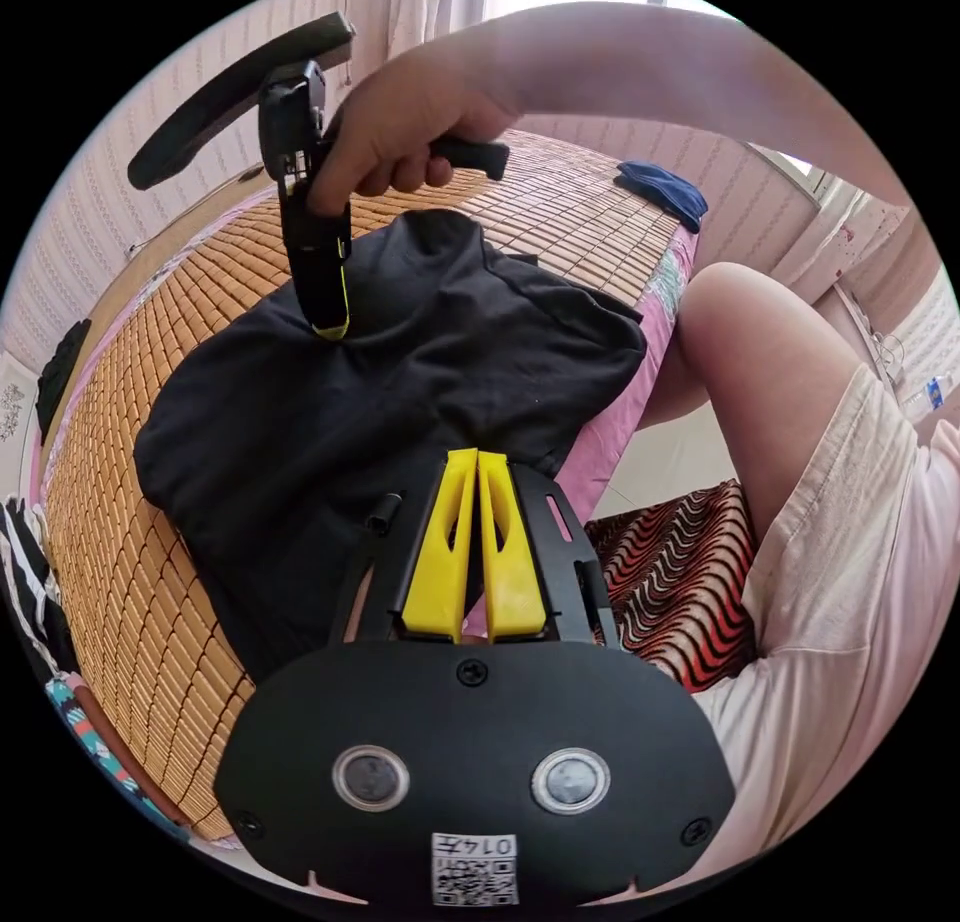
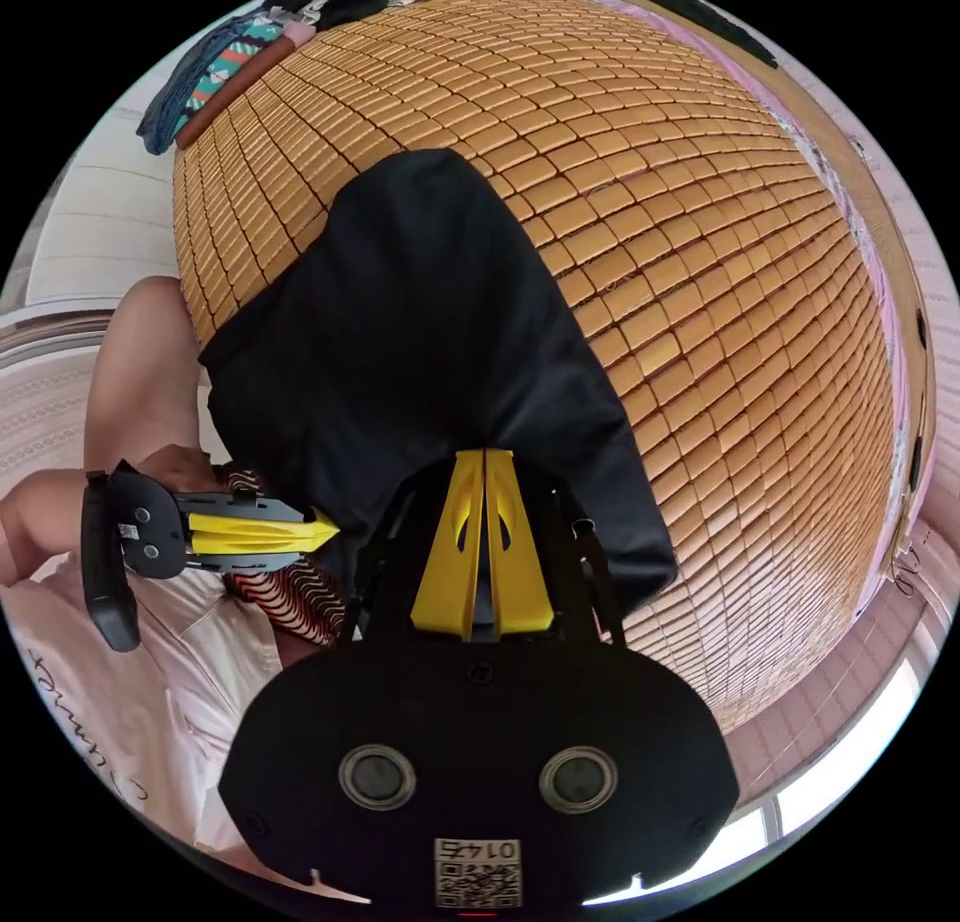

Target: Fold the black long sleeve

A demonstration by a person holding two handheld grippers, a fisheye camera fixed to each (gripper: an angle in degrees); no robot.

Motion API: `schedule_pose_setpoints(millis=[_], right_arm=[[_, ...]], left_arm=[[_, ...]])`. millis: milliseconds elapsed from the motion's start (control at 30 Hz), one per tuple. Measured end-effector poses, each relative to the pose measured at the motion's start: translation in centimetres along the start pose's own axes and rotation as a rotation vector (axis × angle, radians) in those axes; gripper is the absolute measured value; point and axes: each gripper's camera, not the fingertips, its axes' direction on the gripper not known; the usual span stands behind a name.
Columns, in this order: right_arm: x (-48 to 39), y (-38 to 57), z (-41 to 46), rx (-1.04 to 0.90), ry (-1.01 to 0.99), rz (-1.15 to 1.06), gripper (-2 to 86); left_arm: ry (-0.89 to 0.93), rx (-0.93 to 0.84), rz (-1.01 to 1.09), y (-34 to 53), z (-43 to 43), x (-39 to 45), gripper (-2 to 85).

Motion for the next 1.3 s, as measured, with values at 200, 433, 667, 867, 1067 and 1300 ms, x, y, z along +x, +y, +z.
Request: schedule_pose_setpoints(millis=[200, 433, 667, 867, 1067, 1300], right_arm=[[1.2, -2.7, 2.2, -0.053, 0.093, 0.02, -0.5], [4.8, 0.4, 1.1, -0.001, -0.067, 0.11, -0.4], [6.6, 21.4, -0.8, 0.382, -0.13, 0.479, 0.6], [7.1, 36.4, 5.8, 0.424, -0.522, 0.789, 10.9], [7.2, 40.8, 10.0, 0.249, -0.466, 0.845, 8.6], [8.3, 46.0, 11.4, 0.355, -0.648, 0.804, 0.6]], left_arm=[[-0.004, 0.029, -0.027, 0.5, 0.7, 1.6, -1.0], [0.028, 0.051, -0.054, 0.9, 1.5, 2.6, -0.9], [0.077, 0.166, -0.023, 0.4, -0.5, 4.0, 1.7], [0.139, 0.255, 0.061, -2.3, 0.1, 7.2, 10.9], [0.186, 0.176, 0.176, -4.9, 3.0, 11.4, 13.4], [0.188, 0.069, 0.199, -7.4, 5.9, 14.6, 14.0]])
